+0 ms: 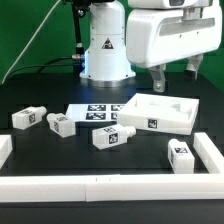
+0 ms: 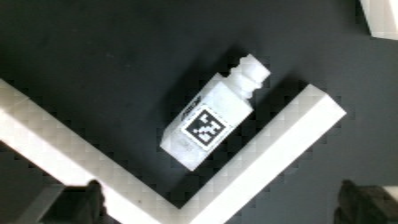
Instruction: Assemble one leg
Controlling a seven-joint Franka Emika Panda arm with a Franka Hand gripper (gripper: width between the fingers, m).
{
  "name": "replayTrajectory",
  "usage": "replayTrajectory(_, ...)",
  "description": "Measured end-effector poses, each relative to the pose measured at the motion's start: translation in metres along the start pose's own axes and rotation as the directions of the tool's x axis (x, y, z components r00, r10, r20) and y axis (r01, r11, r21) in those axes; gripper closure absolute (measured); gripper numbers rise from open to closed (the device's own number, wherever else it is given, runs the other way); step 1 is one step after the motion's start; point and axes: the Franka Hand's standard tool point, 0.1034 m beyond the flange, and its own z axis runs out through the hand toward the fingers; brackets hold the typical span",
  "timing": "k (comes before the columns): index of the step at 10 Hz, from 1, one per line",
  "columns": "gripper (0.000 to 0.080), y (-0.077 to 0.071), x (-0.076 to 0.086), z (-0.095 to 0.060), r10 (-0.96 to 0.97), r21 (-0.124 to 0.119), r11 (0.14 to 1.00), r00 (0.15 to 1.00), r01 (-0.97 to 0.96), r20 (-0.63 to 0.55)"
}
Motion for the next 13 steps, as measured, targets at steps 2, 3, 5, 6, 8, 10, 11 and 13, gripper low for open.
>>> replayTrajectory(2,0.015,0.0,0.0,0.0,0.001,0.0,1.0,1.0,-0.001,0.0)
replayTrajectory(3,0.015,0.0,0.0,0.0,0.001,0.0,1.0,1.0,-0.001,0.0)
replayTrajectory(5,0.015,0.0,0.0,0.001,0.0,0.001,1.0,1.0,0.0,0.001)
replayTrajectory(6,0.015,0.005,-0.001,0.001,0.029,0.0,1.0,1.0,-0.029,0.002)
replayTrajectory(8,0.015,0.026,0.008,0.003,0.241,0.001,0.97,0.97,-0.241,0.008)
replayTrajectory(10,0.015,0.029,0.011,0.021,0.321,0.014,0.947,0.947,-0.321,0.021)
replayTrajectory(11,0.015,0.029,0.011,0.022,0.321,0.015,0.947,0.947,-0.321,0.022)
replayTrajectory(13,0.015,0.029,0.011,0.022,0.32,0.015,0.947,0.947,-0.321,0.022)
